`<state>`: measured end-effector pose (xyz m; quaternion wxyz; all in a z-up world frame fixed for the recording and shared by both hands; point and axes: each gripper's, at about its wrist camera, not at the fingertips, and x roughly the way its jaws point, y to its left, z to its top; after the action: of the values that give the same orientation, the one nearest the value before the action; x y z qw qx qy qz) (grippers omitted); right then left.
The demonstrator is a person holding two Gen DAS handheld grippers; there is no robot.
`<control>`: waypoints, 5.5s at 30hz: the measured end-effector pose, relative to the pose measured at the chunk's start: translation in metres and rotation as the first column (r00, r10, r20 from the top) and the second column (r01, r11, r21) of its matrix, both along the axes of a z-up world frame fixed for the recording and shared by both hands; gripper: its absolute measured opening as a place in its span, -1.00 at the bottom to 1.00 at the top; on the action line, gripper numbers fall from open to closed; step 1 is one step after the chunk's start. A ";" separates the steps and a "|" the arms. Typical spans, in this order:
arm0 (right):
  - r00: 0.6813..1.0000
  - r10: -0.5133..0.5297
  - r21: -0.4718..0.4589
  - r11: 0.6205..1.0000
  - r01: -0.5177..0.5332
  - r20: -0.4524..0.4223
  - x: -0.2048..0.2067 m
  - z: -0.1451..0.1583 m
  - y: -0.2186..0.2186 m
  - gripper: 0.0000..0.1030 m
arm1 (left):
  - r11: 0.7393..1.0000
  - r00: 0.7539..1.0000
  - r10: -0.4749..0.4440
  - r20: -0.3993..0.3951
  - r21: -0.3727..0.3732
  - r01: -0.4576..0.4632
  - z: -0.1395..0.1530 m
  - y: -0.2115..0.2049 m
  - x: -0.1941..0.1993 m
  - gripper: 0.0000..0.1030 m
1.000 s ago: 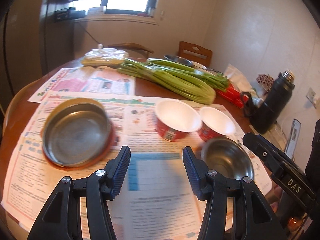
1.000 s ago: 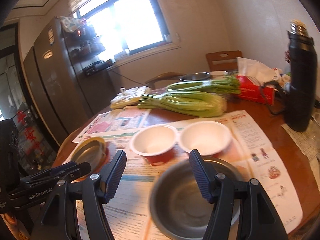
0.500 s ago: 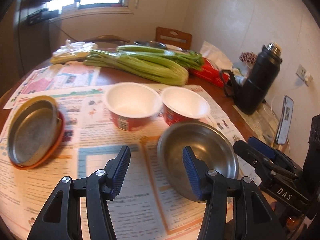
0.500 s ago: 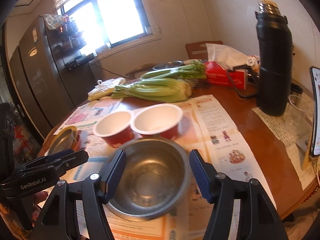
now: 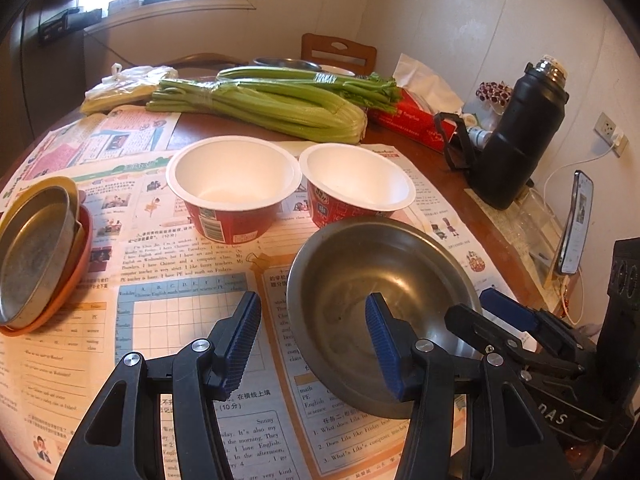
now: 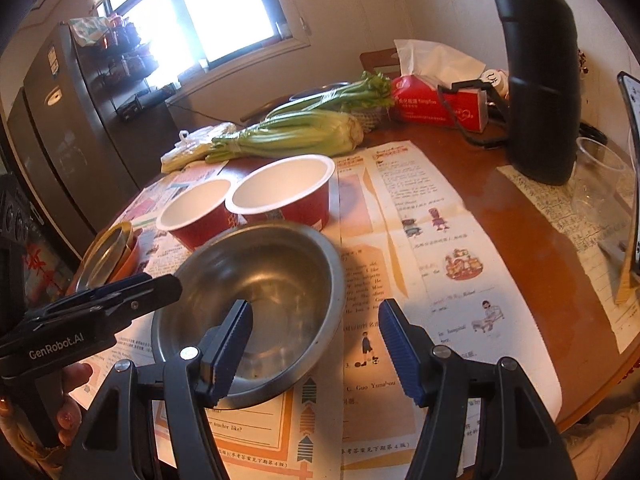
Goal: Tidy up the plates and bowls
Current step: 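Grasp the rim of the steel bowl with the left gripper, then lift the steel bowl and carry it beside the plate stack, then lower the steel bowl onto the table and open the left gripper, then grasp the rim of a red-and-white paper bowl with the left gripper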
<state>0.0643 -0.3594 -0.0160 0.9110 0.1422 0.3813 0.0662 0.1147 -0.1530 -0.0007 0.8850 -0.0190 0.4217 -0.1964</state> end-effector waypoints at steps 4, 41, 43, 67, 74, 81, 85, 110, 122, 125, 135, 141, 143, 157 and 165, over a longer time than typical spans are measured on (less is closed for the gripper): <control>1.000 0.001 0.008 1.000 -0.001 -0.018 0.003 -0.006 0.000 0.26 | 1.000 1.000 0.002 -0.015 0.015 -0.002 -0.008 -0.005 0.005 0.09; 0.994 0.108 -0.032 0.994 -0.107 0.021 0.004 -0.004 0.030 0.00 | 0.999 0.997 -0.033 -0.073 -0.003 0.033 -0.014 -0.008 0.005 -0.31; 0.992 0.121 -0.038 0.992 -0.120 0.025 0.001 0.000 0.035 0.00 | 1.000 0.997 -0.029 -0.065 -0.004 0.029 -0.009 -0.002 0.001 -0.31; 0.965 0.261 -0.074 0.963 -0.260 0.004 -0.013 0.014 0.116 0.00 | 0.997 0.996 0.082 -0.028 -0.001 -0.082 -0.002 0.079 -0.033 -0.27; 0.963 0.268 -0.076 0.960 -0.268 -0.010 -0.014 0.010 0.118 0.00 | 0.996 0.996 0.086 -0.035 0.001 -0.086 -0.008 0.079 -0.034 -0.26; 0.963 0.267 -0.053 0.962 -0.268 -0.029 -0.008 0.002 0.118 0.00 | 0.995 0.994 0.099 -0.043 0.011 -0.098 -0.014 0.078 -0.030 -0.26; 0.963 0.267 -0.053 0.962 -0.269 -0.039 -0.005 -0.002 0.118 0.00 | 0.995 0.994 0.102 -0.048 0.016 -0.102 -0.017 0.078 -0.027 -0.26; 0.977 0.213 -0.022 0.977 -0.214 -0.031 0.000 -0.005 0.103 0.00 | 0.996 0.996 0.081 -0.029 -0.022 -0.082 -0.015 0.090 -0.025 -0.18; 0.991 0.136 0.111 0.984 -0.137 0.009 0.035 0.026 0.087 0.01 | 0.992 0.992 0.121 0.046 -0.050 -0.119 0.027 0.112 0.013 -0.09; 0.991 0.134 0.138 0.982 -0.131 -0.014 0.054 0.026 0.090 0.01 | 0.994 0.992 0.110 0.067 -0.029 -0.109 0.037 0.107 0.033 -0.08; 0.990 0.125 0.167 0.979 -0.113 -0.062 0.102 0.022 0.101 0.01 | 0.999 0.999 0.036 -0.017 0.017 -0.036 0.037 0.071 0.112 -0.07; 0.987 0.125 0.206 0.973 -0.103 -0.097 0.125 0.014 0.104 0.01 | 0.999 0.995 0.033 -0.096 0.004 -0.033 0.019 0.061 0.148 -0.07; 0.986 0.121 0.205 0.974 -0.096 -0.113 0.132 0.010 0.104 0.01 | 0.999 0.993 0.038 -0.116 -0.005 -0.039 0.012 0.060 0.156 -0.07; 0.983 0.146 0.198 0.973 -0.122 -0.115 0.147 0.000 0.109 0.03 | 1.000 0.985 0.009 -0.170 0.012 -0.007 -0.014 0.050 0.166 -0.53; 0.984 0.158 0.182 0.973 -0.141 -0.086 0.140 0.006 0.112 0.03 | 1.000 0.990 0.008 -0.144 -0.002 -0.008 -0.003 0.058 0.152 -0.54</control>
<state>0.2039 -0.2473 -0.0099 0.8670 0.1959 0.4290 0.1608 0.2666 -0.0946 -0.0038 0.8530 -0.0361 0.4842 -0.1914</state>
